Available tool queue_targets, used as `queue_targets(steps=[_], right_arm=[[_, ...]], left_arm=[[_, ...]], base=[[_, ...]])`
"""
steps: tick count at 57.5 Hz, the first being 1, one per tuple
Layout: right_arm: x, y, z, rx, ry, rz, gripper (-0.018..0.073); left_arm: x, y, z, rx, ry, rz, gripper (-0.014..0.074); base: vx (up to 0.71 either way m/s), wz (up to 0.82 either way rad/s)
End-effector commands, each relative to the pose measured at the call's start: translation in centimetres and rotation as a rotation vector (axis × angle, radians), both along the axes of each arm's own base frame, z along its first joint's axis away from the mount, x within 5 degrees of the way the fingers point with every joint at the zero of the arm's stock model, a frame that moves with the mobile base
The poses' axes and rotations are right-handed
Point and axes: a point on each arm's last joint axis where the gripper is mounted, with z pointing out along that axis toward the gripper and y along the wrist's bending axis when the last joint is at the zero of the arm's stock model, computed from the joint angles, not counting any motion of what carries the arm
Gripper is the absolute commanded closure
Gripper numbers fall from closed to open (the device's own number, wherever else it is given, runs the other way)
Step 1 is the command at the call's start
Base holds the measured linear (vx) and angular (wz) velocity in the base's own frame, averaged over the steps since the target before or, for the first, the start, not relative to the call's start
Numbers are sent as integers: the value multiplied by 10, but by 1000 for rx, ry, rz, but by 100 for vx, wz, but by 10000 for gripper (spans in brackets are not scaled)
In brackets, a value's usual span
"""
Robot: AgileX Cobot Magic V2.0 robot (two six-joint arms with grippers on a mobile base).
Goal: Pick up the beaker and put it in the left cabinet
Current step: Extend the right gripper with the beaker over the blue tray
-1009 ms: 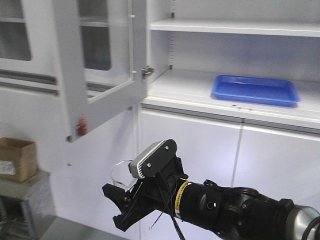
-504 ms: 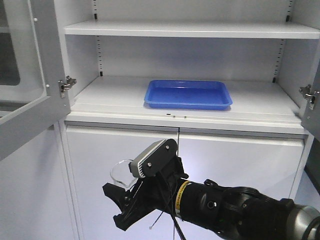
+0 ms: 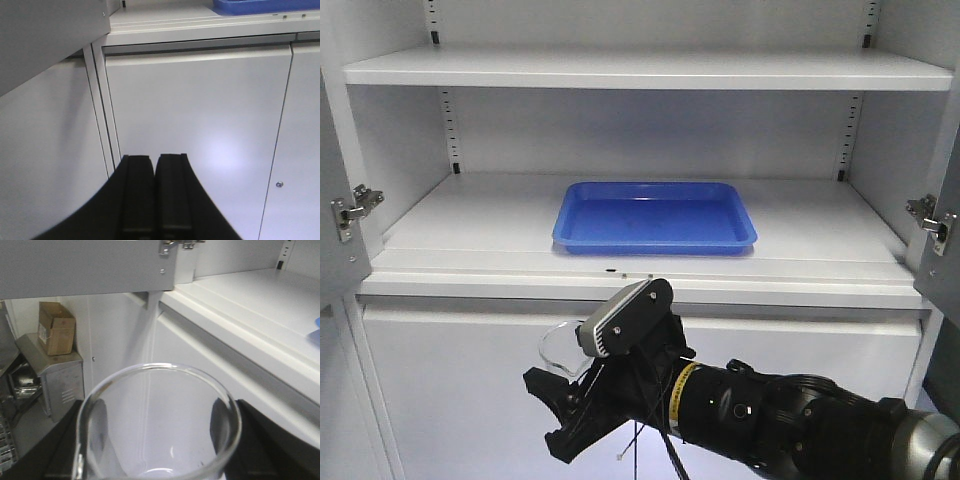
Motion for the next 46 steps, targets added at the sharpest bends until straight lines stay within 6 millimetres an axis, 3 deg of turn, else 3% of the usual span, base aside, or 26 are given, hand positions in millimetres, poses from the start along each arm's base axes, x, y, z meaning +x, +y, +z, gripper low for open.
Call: queue_targets(steps=[1,46], right_arm=[[-5,-1,35,110,-83,26,540],[-5,-1,35,110,-83,26,540]], left_arm=[[-1,-1,11,-13,-106,-16,593],[-1,-1,11,-13,-106,-16,593]], base=[[30,-6],[20,-7]])
